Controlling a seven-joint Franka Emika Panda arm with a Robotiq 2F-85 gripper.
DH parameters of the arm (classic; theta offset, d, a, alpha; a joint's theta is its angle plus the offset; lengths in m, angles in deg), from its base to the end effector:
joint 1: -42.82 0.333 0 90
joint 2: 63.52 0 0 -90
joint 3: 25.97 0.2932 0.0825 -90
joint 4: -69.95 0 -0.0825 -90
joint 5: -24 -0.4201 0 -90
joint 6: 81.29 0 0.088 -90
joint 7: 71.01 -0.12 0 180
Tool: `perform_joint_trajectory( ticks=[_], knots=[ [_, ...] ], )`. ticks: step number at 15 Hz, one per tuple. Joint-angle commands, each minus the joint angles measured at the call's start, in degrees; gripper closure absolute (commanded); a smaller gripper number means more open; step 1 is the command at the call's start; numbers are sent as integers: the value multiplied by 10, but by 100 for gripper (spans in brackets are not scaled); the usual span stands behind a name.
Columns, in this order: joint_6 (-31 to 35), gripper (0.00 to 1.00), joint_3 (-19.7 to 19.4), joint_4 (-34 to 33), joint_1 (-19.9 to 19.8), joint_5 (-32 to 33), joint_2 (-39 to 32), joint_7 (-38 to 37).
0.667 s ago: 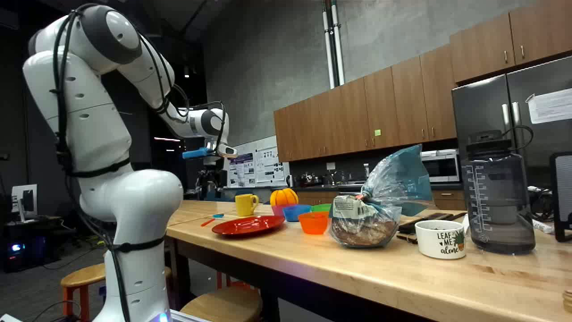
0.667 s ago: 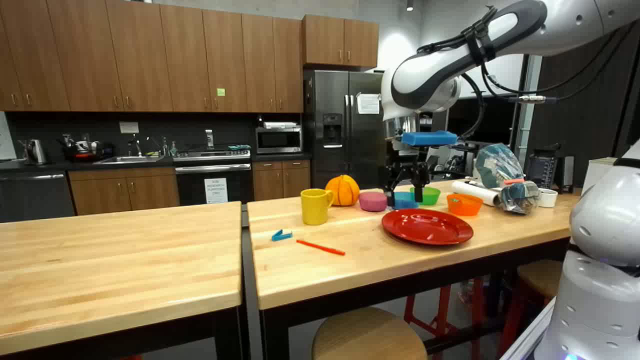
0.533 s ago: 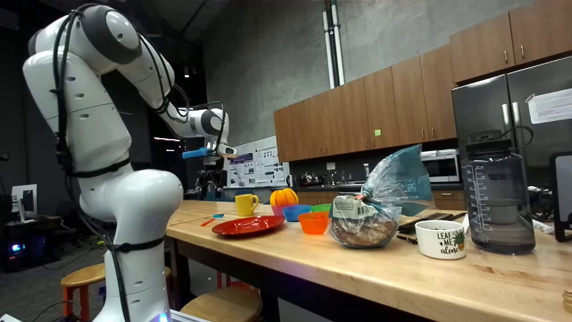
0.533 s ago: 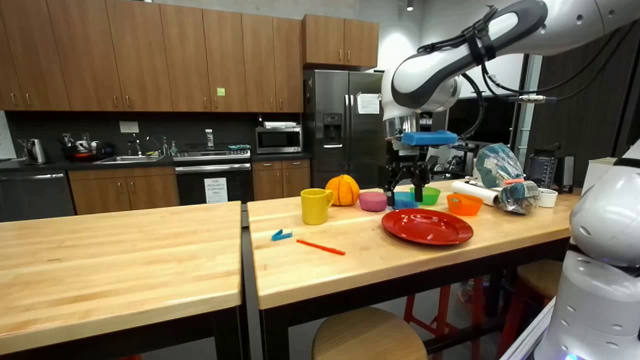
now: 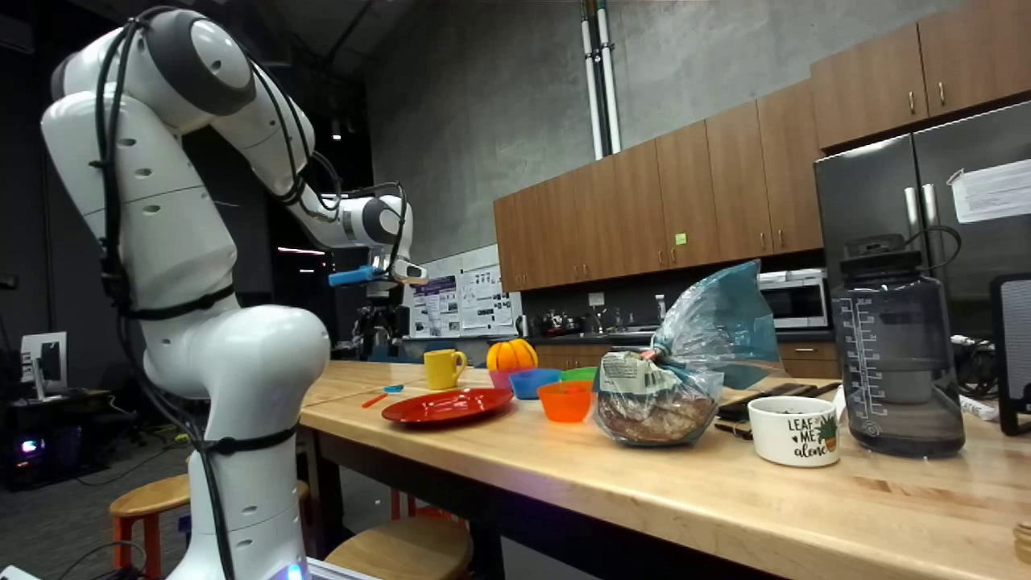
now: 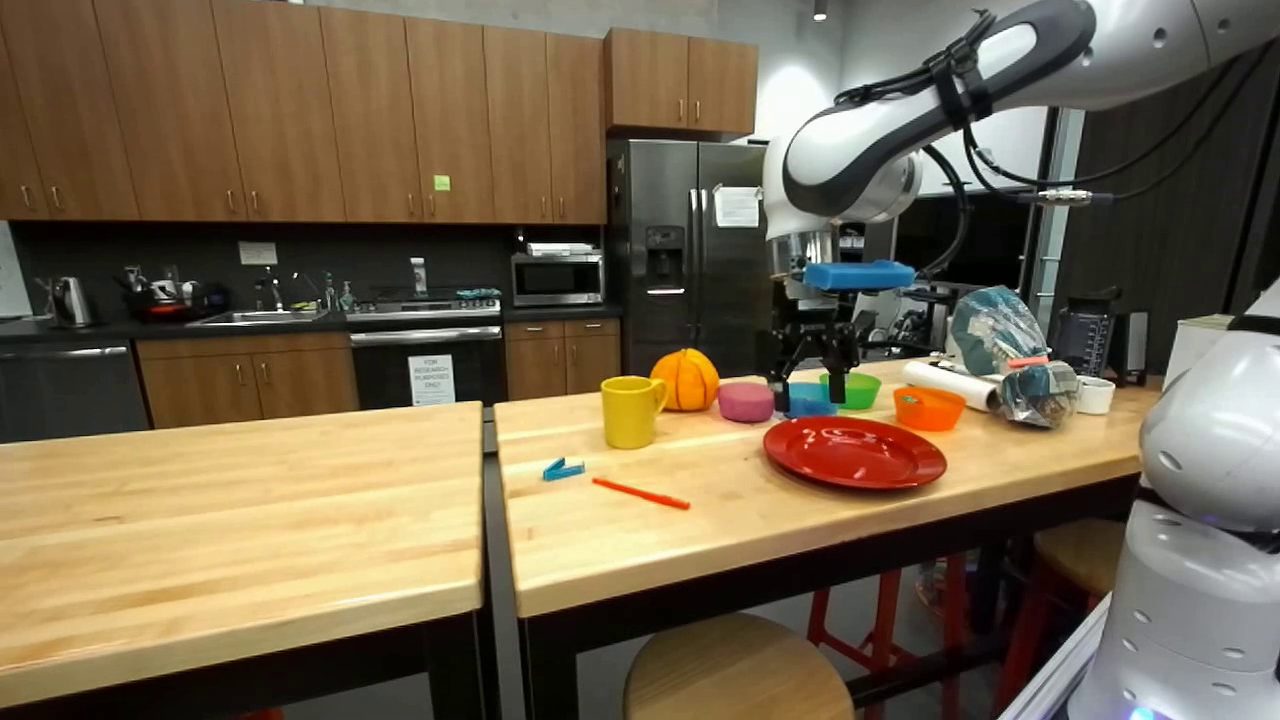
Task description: Move the orange straw to the right of the red plate
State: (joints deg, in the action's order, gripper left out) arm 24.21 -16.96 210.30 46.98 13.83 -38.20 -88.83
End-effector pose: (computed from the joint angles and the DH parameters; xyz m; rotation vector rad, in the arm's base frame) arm 0.4182 0.1123 0.3954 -3.0651 0.2517 0.2907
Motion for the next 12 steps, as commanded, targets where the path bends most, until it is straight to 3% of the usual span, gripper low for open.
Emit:
perform_joint_trajectory(
  ticks=[1,7,12],
  knots=[
    [4,0,-2,1,1,0,-3,1],
    [71,0,0,-5,-6,16,-27,-2],
    [111,0,-10,-17,10,19,-61,89]
  ],
)
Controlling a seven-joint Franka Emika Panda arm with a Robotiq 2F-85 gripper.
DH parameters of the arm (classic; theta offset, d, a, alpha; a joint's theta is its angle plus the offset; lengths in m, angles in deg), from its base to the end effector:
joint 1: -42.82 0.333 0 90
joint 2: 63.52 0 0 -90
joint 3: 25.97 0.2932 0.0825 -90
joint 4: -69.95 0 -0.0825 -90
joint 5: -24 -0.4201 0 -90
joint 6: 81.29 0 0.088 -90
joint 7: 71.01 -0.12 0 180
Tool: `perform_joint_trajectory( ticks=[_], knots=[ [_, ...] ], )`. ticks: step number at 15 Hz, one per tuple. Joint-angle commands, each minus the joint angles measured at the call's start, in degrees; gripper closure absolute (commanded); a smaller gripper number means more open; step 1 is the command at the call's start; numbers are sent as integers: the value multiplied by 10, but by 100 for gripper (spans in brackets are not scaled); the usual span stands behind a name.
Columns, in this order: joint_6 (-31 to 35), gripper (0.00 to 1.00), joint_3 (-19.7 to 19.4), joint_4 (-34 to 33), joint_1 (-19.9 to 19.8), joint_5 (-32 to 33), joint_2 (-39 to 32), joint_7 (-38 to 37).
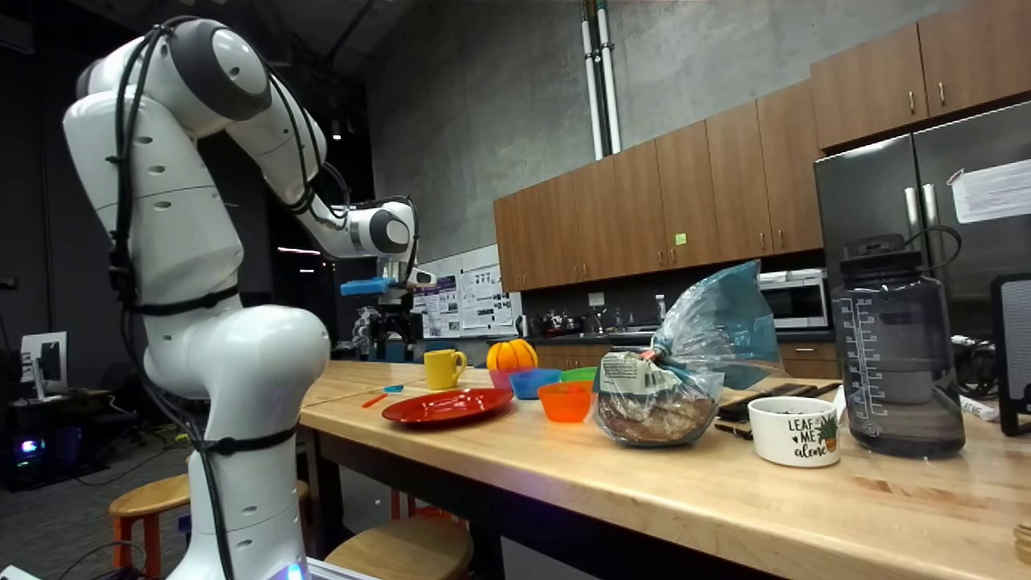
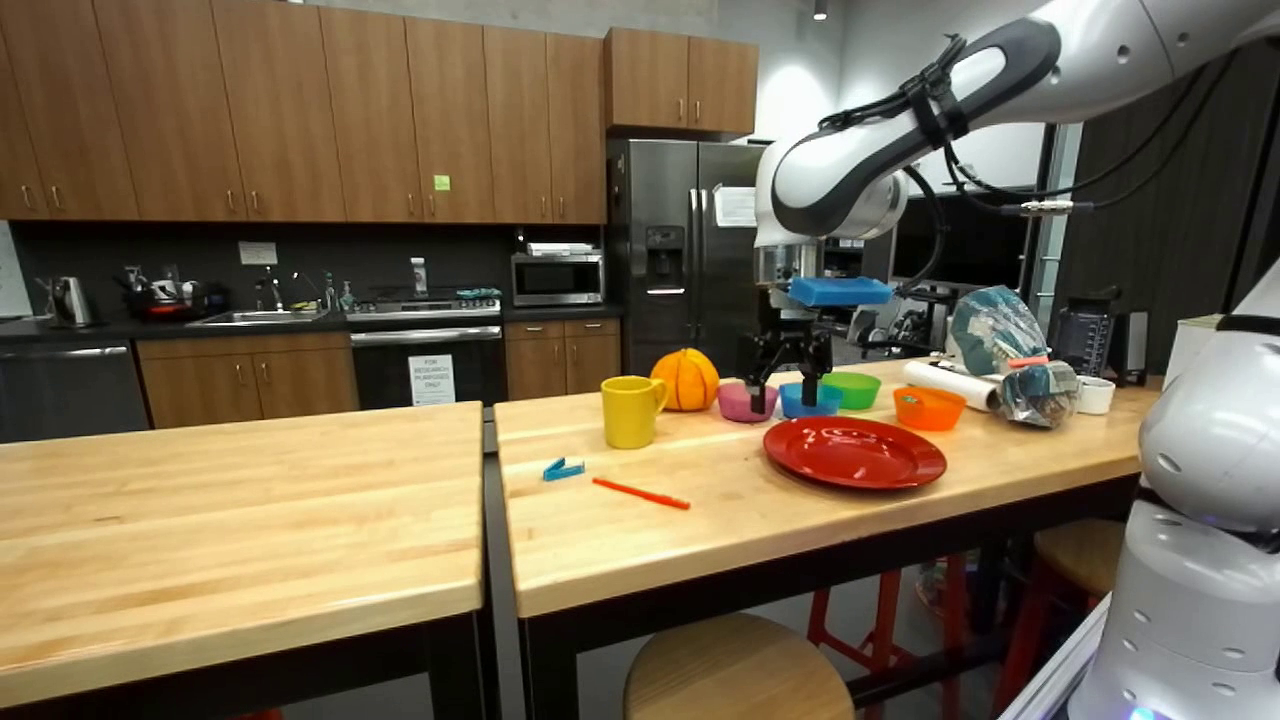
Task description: Move the orange straw to the right of the red plate
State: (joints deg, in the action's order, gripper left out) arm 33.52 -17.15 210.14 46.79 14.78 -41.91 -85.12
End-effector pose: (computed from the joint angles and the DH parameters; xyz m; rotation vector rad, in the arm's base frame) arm 0.4444 0.1105 0.3802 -3.0648 0.1661 0.1315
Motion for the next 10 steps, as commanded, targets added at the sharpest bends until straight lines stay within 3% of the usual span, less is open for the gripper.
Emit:
perform_joint_trajectory(
  ticks=[1,5,10],
  knots=[
    [26,0,-6,-20,15,13,-33,67],
    [58,0,0,-38,32,23,-66,126],
    [102,0,20,-62,58,33,-111,141]
  ],
)
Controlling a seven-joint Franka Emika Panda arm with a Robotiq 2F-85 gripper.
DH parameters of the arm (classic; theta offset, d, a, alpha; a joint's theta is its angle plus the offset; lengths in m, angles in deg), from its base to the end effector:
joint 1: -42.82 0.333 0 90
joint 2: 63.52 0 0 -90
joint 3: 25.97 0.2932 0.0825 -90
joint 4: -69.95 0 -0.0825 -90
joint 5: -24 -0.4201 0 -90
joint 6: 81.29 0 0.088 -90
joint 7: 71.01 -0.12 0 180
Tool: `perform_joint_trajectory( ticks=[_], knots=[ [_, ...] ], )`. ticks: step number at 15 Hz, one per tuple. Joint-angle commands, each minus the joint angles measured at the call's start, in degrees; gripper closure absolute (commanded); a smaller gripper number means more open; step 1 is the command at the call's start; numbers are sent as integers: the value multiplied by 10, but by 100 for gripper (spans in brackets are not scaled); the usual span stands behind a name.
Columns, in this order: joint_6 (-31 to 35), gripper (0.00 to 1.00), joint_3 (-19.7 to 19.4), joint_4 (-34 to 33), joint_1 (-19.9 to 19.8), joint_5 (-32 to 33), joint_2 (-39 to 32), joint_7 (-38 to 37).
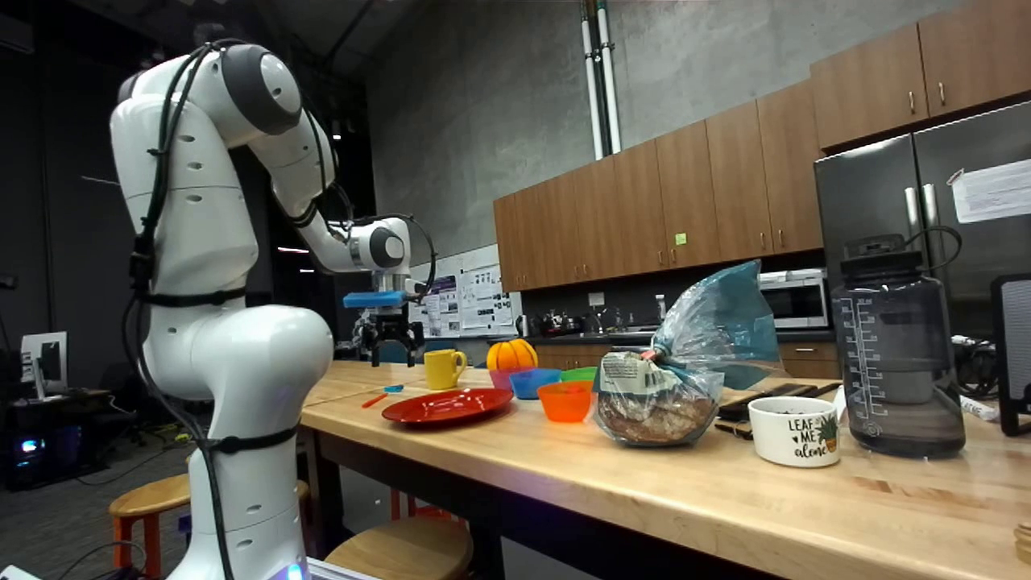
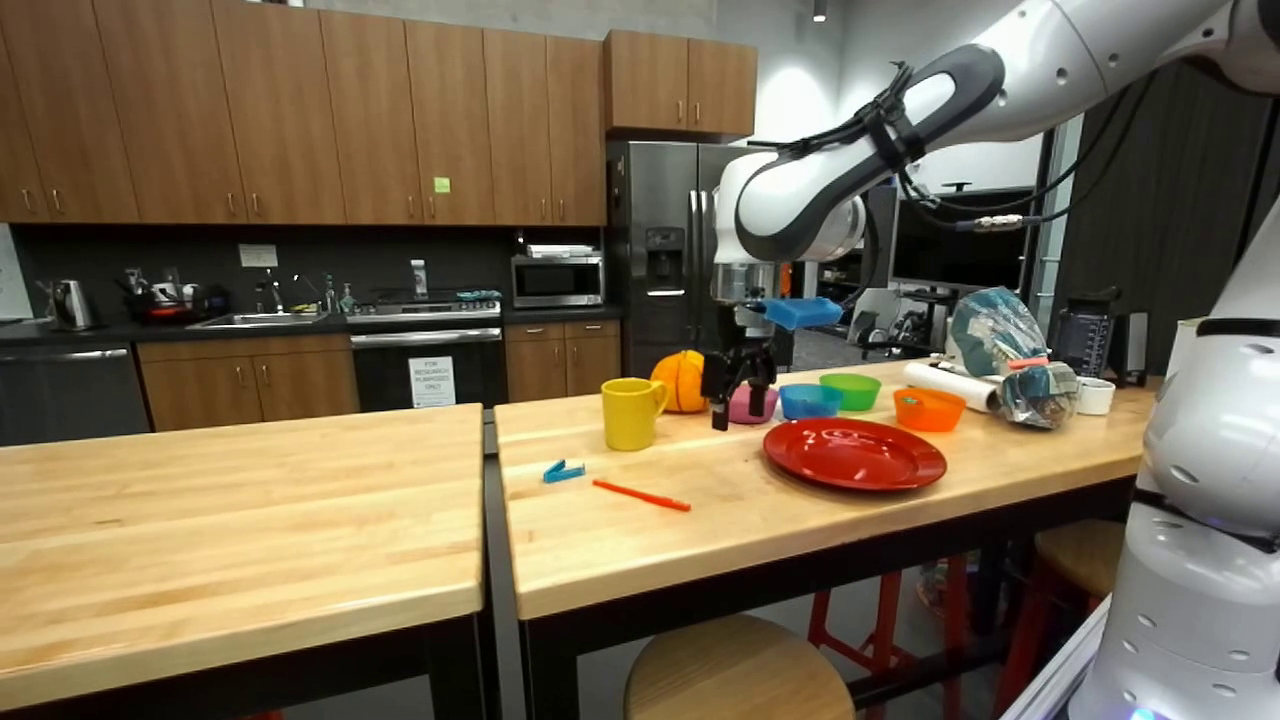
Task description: Move the orange straw to the right of the red plate
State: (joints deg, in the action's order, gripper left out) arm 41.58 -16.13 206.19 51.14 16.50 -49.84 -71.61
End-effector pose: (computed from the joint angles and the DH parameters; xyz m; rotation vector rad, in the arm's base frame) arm 0.4717 0.1607 0.3597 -3.0519 -0.3538 0.0119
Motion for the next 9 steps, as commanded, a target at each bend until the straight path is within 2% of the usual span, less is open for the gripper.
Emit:
perform_joint_trajectory(
  ticks=[1,9],
  knots=[
    [29,0,14,-27,18,20,-41,5],
    [67,0,35,-65,43,41,-123,12]
  ],
)
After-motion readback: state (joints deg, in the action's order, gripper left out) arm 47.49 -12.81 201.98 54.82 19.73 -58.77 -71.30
